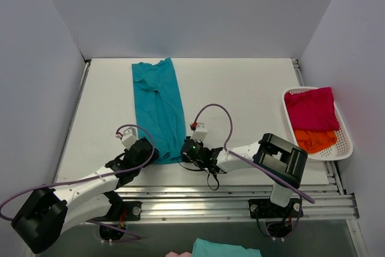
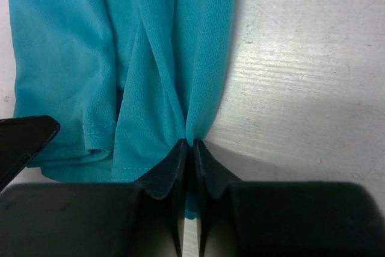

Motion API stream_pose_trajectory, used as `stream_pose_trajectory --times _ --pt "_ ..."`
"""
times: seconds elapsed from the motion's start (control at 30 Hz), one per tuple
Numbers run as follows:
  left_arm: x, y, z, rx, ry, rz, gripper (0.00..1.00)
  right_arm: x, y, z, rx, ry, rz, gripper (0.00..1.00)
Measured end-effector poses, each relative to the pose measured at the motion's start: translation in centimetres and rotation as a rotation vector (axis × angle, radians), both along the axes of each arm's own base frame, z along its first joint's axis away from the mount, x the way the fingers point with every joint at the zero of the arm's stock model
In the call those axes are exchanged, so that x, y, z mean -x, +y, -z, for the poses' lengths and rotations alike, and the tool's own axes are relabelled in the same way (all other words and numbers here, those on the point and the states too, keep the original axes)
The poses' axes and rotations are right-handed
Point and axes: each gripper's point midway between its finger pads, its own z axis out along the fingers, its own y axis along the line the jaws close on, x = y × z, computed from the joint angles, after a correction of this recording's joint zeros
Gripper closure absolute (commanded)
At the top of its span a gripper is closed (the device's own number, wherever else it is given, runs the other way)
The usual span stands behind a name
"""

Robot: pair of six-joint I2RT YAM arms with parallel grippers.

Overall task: Fold and stack the t-shirts
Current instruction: Fold the tshirt

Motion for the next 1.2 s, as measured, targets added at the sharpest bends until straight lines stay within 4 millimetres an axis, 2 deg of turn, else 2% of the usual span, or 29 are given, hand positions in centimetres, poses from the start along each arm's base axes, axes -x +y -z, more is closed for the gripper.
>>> stream_pose_trajectory --times 0.03,0.07,0.1,0.13,0.33,0.43,0.57,0.67,0.8,1.0,1.2 --pt "-0.2 -0.2 0.1 0.002 -0.005 0.005 0.5 0.0 0.1 0.0 0.001 0.0 -0.001 1.0" --pt "-0.5 -0.5 0.5 0.001 -0.005 0.006 0.73 -0.1 0.1 0.1 -0.001 0.0 -0.001 1.0" --pt "-0.8 -0.8 0.7 0.007 -0.008 0.007 0.89 -0.1 0.2 0.0 -0.002 -0.002 -0.001 1.0" --pt "-0.9 -1.0 0.9 0.007 -0.007 0.009 0.97 -0.1 0.2 0.0 -0.002 -0.001 -0.002 1.0" --pt "-2.3 -2.5 1.1 0.026 -0.031 0.028 0.98 -0.3 0.1 0.0 -0.003 0.0 0.003 1.0" --pt "-2.1 -3.1 1.0 0.031 -0.035 0.049 0.98 -0.2 -0.3 0.1 -0.001 -0.002 0.007 1.0" --pt "-0.5 -3.9 0.9 0.024 -0.018 0.101 0.98 0.5 -2.1 0.1 0.016 0.002 0.021 1.0" --pt "1.4 -4.1 0.7 0.022 0.008 0.138 0.98 1.4 -3.4 0.1 0.035 0.012 0.032 1.0" --pt "3.1 -4.4 -0.9 0.06 -0.002 0.173 0.98 3.2 -4.5 -0.2 0.07 0.025 0.02 1.0" --pt "4.6 -3.6 -3.5 0.104 -0.03 0.185 0.98 4.6 -4.5 -3.1 0.055 0.0 -0.002 1.0" --pt "4.0 -3.4 -6.3 0.086 -0.058 0.173 0.98 2.4 -3.0 -7.7 0.058 -0.075 0.017 1.0"
